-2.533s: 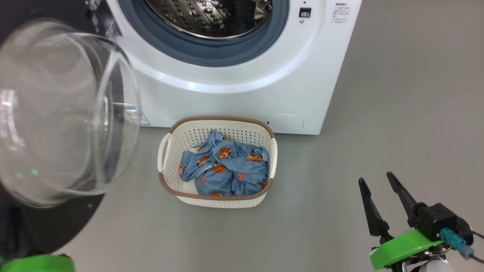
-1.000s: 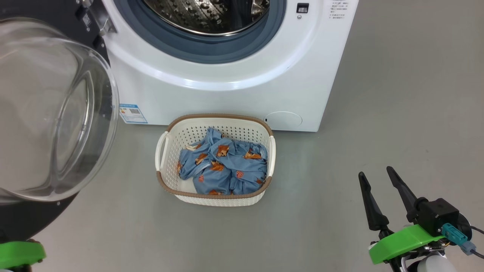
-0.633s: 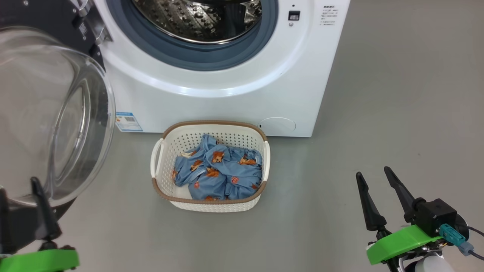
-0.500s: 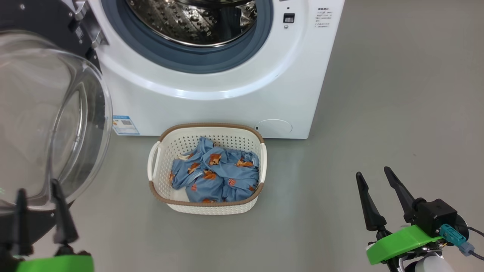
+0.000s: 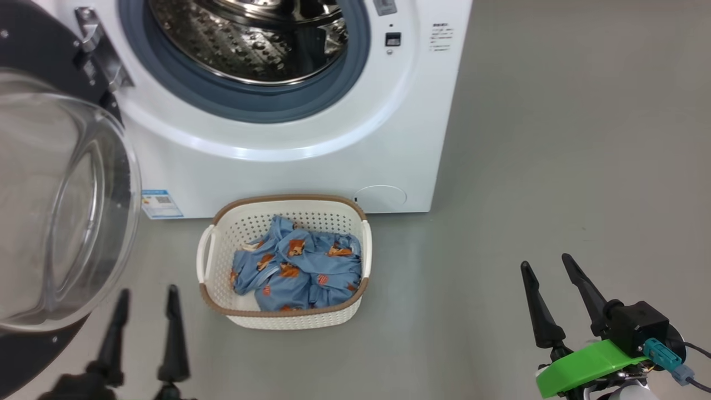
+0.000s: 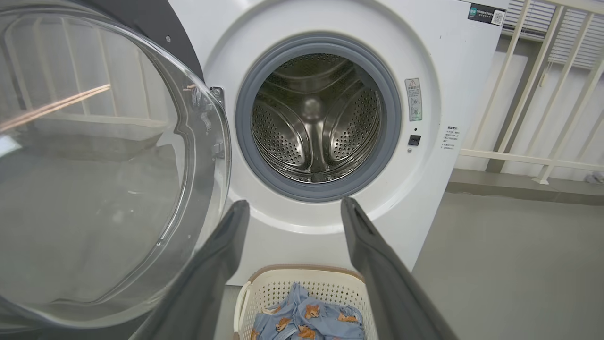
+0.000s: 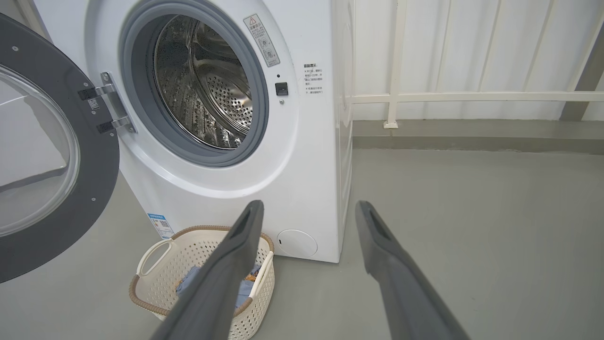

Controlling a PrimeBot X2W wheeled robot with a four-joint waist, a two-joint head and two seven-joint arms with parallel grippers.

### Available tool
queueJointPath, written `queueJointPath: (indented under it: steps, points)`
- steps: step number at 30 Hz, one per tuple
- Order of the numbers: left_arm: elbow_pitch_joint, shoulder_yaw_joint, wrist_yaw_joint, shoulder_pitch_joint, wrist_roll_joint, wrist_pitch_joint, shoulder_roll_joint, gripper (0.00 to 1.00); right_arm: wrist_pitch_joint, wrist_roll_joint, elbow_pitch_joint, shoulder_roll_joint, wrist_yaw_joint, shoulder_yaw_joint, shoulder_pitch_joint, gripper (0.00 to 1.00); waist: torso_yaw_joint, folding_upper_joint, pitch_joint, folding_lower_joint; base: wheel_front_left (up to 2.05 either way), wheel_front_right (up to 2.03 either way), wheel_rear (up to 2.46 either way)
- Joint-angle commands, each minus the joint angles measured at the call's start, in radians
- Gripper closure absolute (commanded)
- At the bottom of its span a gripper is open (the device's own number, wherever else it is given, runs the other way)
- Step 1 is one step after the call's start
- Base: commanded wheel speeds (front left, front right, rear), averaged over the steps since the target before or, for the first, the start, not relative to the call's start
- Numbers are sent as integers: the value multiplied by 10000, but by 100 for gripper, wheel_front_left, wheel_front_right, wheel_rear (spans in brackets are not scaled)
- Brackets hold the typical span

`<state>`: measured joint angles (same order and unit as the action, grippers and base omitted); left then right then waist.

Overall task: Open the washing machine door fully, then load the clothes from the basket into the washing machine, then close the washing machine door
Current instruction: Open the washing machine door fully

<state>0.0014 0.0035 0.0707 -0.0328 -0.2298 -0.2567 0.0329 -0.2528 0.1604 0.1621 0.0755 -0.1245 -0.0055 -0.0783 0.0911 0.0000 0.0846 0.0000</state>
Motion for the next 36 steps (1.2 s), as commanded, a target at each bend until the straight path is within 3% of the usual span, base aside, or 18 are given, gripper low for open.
queueJointPath:
  steps: [1, 17, 36]
  points:
    - [-269, 198, 7, 73, 35, -51, 174, 0, -90, 23, -279, -6, -62, 302, -14, 0, -124, 0, -54, 0, 0, 0, 0]
    - [73, 59, -3, -225, 99, -51, 174, 0, -90, -58, -321, -109, -62, 399, 296, 0, -877, 0, -349, 0, 0, 0, 0]
    - [324, 112, -88, -341, 382, -51, 174, 0, -90, -121, -342, -169, -62, 353, 374, 0, -836, 0, -499, 0, 0, 0, 0]
